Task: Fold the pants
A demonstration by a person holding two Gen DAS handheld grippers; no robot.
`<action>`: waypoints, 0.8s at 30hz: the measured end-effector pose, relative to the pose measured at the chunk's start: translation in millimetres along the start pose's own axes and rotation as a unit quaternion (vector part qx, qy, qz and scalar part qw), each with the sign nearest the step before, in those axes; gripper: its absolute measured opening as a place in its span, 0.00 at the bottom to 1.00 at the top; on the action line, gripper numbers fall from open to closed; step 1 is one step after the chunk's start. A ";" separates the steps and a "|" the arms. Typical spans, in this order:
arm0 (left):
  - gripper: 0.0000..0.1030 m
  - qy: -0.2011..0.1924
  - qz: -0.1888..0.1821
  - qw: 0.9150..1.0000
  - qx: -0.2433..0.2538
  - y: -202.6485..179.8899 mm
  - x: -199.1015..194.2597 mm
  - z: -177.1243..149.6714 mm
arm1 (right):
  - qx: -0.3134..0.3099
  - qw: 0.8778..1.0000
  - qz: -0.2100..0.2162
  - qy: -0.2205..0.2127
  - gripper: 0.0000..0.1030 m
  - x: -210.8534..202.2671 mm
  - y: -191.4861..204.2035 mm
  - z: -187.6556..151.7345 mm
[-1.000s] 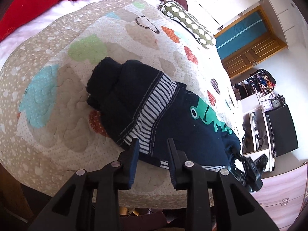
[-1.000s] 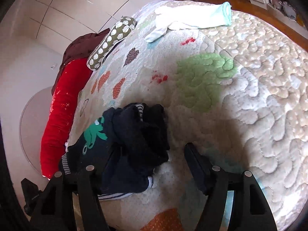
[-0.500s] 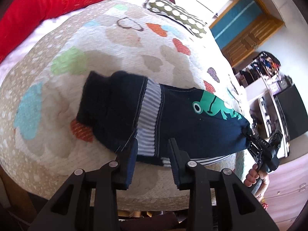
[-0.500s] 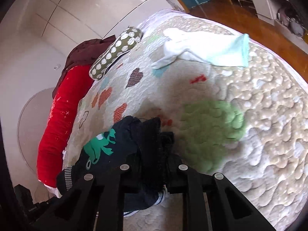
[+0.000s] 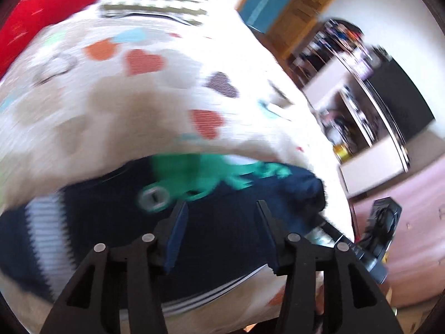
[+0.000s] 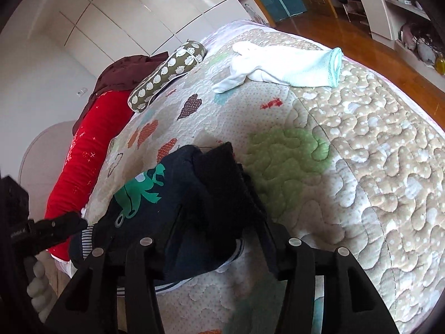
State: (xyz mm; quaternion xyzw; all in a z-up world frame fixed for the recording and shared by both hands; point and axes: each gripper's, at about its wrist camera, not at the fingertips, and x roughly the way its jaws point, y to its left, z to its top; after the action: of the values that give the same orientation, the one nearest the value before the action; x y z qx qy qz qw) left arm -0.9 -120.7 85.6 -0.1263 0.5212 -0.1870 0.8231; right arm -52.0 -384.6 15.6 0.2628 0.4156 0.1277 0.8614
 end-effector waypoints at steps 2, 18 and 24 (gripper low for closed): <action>0.47 0.025 -0.018 0.999 0.026 -23.2 20.9 15.8 | -0.002 1.000 0.008 0.002 0.54 0.5 0.6 -4.4; 0.48 0.167 -0.038 0.975 0.141 -124.2 158.4 49.8 | -0.005 1.000 -0.002 -0.002 0.54 13.8 3.1 -8.8; 0.10 0.130 -0.045 0.979 0.151 -113.2 129.5 49.6 | -0.013 1.000 -0.007 0.002 0.22 18.3 12.9 3.1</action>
State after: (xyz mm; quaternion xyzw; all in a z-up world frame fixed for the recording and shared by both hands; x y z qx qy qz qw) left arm 74.1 -278.7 47.3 0.0014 0.5830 -0.3157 0.7487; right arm -38.3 -366.9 12.5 0.2481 0.4171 0.1273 0.8651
